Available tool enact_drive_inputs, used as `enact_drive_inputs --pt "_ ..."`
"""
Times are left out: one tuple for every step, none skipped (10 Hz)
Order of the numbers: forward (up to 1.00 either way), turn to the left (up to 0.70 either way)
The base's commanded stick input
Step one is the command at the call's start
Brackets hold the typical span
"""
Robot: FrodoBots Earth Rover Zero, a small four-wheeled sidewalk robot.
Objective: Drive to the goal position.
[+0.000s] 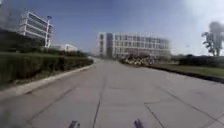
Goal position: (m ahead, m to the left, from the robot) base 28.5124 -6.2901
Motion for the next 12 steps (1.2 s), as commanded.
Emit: enact_drive_inputs --pt "1.0 -0.1" --pt "1.0 0.06" --pt "1.0 0.0" --pt "1.0 0.0" --pt "1.0 0.0" --pt "1.0 0.0" --pt "1.0 0.0" --pt "1.0 0.0" --pt "1.0 0.0" --pt "1.0 0.0" --pt "1.0 0.0" --pt "1.0 0.0"
